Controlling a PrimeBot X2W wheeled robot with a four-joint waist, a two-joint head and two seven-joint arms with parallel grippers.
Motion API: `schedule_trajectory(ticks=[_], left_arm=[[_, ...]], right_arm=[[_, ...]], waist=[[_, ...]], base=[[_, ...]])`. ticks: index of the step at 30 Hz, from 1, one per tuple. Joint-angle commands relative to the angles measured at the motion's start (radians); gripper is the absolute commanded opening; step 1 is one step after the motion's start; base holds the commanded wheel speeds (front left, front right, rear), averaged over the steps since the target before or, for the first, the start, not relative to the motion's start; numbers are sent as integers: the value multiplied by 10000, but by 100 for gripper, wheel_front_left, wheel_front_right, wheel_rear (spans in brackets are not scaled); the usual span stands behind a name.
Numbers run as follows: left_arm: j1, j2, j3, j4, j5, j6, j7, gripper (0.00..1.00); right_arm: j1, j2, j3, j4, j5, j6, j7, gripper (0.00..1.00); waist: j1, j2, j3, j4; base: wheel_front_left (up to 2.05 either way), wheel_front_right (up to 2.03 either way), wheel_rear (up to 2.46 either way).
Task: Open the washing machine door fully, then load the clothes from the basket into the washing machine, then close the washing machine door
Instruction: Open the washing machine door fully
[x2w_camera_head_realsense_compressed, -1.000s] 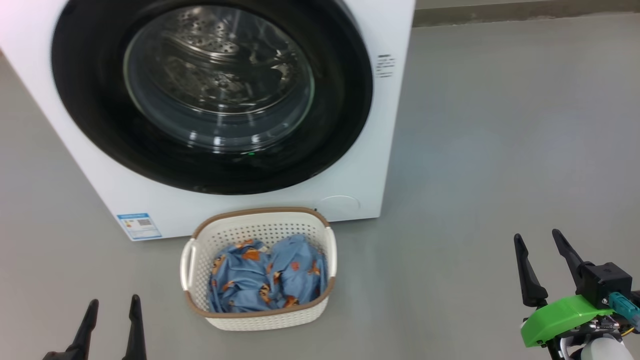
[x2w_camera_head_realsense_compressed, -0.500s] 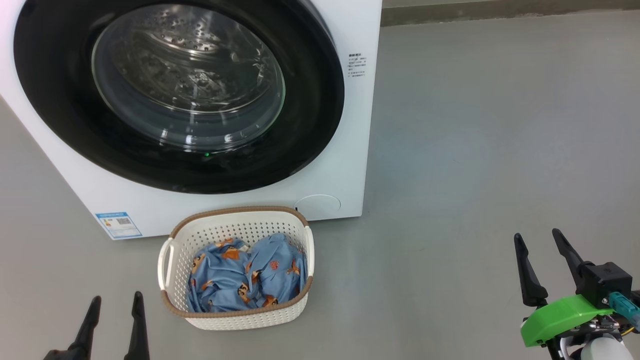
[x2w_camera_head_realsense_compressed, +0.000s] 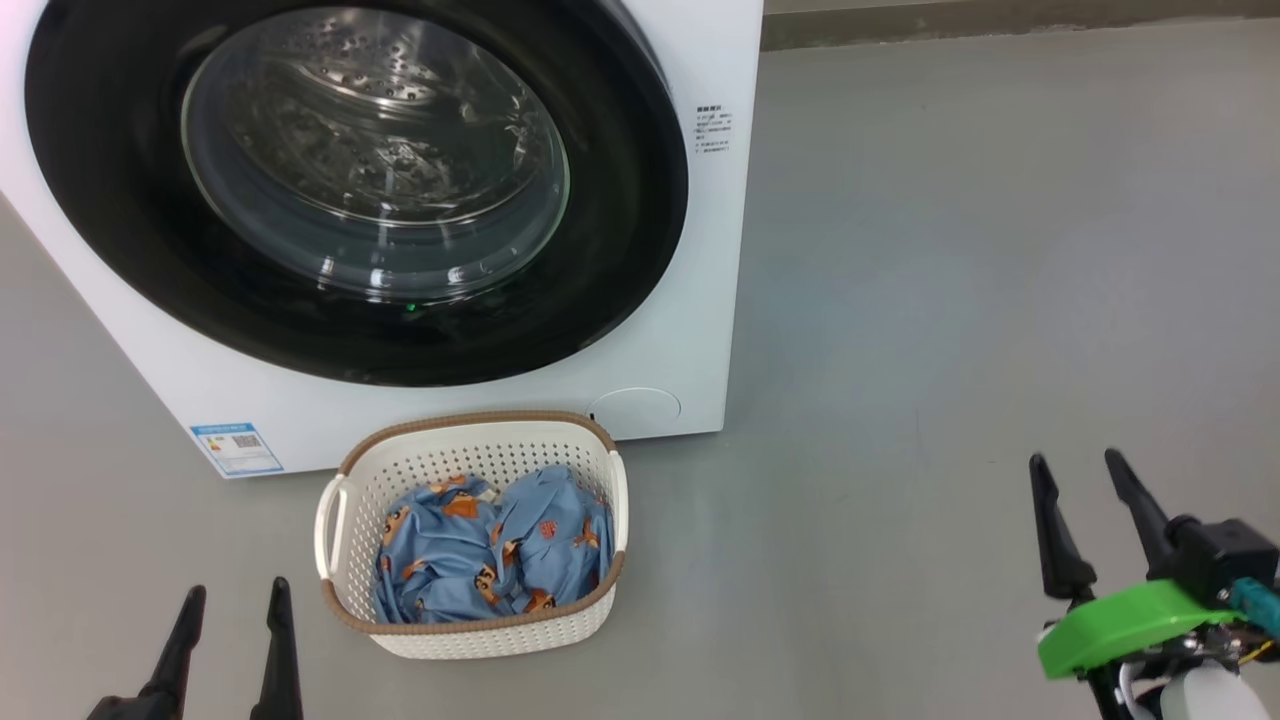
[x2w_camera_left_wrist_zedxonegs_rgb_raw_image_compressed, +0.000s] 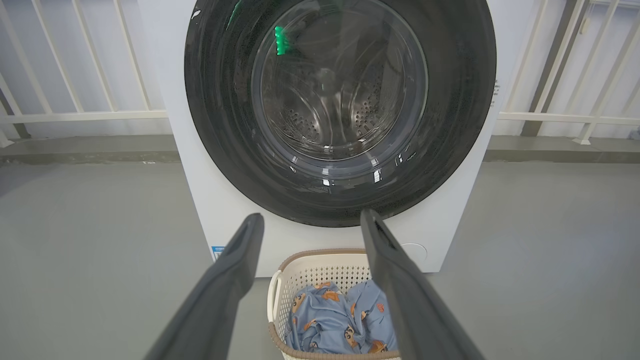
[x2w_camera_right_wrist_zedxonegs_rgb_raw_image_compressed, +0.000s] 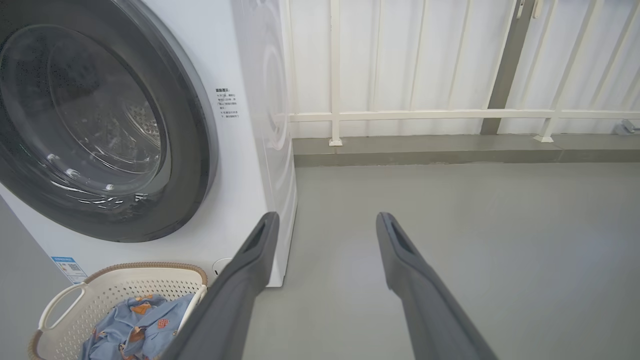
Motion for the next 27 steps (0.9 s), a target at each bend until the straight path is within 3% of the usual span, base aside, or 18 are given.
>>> schedule_trajectory(ticks=[1, 14, 18, 23, 24, 26, 27], left_arm=[[-248, 139, 290, -347, 101, -30, -120, 100], [-120, 66, 93, -746, 156, -30, -120, 100], [-200, 48, -55, -788, 145, -30, -120, 100], [-385, 37, -209, -828, 147, -30, -120, 100], [-438, 36, -244, -832, 142, -30, -120, 100], [-528, 34, -306, -830, 137, -30, -120, 100], [-559, 33, -328, -816, 133, -30, -120, 100]], right_arm=[[-526, -30, 214, -339, 326, -11, -122, 100], [-1671, 110, -99, -306, 2862, -11, -122, 100], [-2278, 184, -304, 131, 4785, -11, -83, 100], [-3293, 352, -1101, 858, 8084, -11, 969, 100], [-3466, 363, -1229, 988, 8469, -11, 1210, 83], [-3795, 355, -1511, 1263, 9000, -11, 1557, 14], [-3949, 303, -1579, 1399, 9122, -11, 1733, 0]], waist=[[0, 0, 24, 16], [0, 0, 375, 243], [0, 0, 613, 393], [0, 0, 1010, 554], [0, 0, 1089, 593], [0, 0, 1222, 664], [0, 0, 1282, 699]], base=[[0, 0, 0], [0, 0, 0], [0, 0, 0], [0, 0, 0], [0, 0, 0], [0, 0, 0], [0, 0, 0]])
